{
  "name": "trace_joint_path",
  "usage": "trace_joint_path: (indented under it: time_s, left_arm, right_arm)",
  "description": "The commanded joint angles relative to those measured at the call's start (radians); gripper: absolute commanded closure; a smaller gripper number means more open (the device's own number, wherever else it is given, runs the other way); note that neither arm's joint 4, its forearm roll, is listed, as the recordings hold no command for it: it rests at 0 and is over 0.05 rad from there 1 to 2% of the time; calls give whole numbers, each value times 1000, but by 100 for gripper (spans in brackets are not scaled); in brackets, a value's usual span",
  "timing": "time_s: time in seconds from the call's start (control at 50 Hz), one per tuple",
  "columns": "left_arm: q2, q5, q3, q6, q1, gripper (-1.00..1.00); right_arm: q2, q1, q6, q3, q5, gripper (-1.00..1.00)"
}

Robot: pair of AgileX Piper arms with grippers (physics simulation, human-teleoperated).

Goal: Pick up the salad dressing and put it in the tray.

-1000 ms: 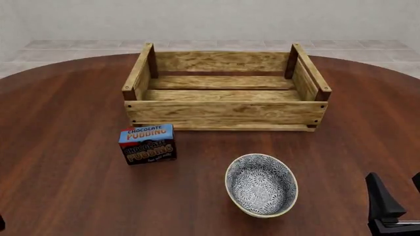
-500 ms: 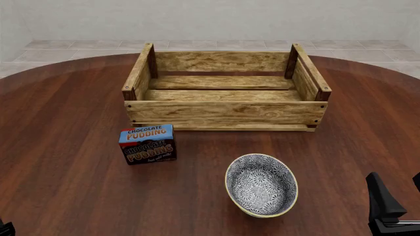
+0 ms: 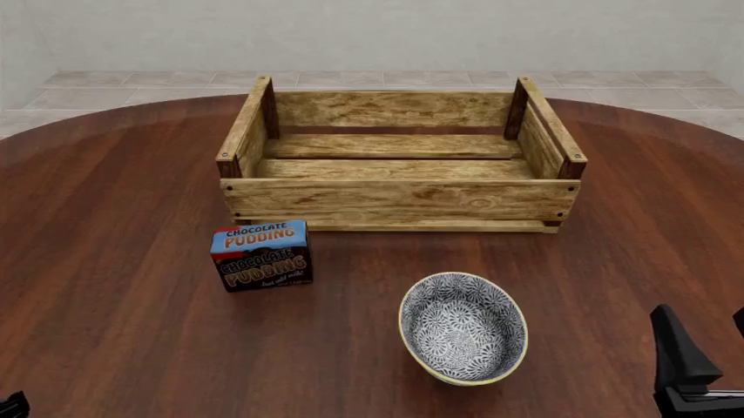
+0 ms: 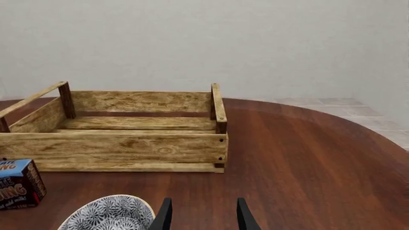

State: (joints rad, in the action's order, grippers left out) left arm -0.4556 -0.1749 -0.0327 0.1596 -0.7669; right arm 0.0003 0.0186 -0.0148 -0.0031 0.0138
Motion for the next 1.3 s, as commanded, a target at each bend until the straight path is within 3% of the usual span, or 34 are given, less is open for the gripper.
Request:
trace_joint_path:
  time_s: [0.02,0.24,0.64,1.3]
  left_arm:
    - [83,-92,-35,-4,24,100]
    - [293,-294,-86,-7,124,100]
    - [442,-431,-214,1,257,100]
    - [449,-424,-405,66,548,100]
  right_arm:
    - [0,4,2,1,-2,-100]
    - [0,12,9,0,-3,-100]
    - [0,14,18,-1,-3,-100]
    - [0,19,35,0,-2,-100]
